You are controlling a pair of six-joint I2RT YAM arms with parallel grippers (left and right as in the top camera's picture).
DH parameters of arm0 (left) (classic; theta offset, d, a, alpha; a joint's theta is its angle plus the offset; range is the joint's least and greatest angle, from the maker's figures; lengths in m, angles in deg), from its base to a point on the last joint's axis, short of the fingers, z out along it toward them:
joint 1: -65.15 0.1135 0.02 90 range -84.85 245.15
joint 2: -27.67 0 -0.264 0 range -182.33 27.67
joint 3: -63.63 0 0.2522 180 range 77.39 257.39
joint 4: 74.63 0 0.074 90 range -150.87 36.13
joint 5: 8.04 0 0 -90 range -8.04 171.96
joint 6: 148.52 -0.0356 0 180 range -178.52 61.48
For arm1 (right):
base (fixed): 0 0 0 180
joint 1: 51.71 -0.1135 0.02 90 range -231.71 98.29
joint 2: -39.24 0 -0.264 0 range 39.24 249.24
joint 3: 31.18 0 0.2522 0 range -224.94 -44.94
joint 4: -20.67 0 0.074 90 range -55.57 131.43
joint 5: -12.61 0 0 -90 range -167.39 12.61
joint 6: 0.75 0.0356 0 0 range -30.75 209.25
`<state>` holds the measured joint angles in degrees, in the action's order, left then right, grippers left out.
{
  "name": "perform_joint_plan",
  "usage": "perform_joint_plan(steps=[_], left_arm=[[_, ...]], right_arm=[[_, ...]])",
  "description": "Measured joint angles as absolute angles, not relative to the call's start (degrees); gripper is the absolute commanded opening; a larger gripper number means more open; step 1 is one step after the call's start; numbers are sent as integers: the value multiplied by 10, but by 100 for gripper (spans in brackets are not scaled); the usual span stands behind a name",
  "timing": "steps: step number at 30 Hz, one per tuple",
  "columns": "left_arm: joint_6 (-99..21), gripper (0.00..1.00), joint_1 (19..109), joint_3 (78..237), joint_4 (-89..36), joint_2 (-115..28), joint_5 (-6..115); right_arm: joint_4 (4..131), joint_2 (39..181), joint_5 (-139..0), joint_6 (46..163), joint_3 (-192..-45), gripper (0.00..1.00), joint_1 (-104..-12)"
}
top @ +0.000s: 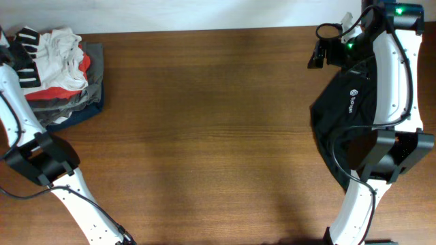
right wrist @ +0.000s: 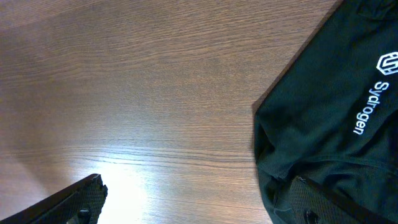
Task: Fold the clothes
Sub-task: 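Lower the shirt onto the stack top and open the left gripper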
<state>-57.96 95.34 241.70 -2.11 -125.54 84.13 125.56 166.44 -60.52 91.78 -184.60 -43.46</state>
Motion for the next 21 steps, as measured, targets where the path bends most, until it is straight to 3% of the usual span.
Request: perform_joint_plan(steps=[12,15,21], left_arm=[[-575,3,954,2281,-117,-1255,878],[-573,8,955,2276,-120,-1254,887],[-571,30,957,2309,-73,-1252,893]], right_arm=[[1260,1664,-605,918,-1846,99,-435],[1262,1664,-605,918,-1846,99,-435],[1244,1664,-605,907,-1847,99,-435]])
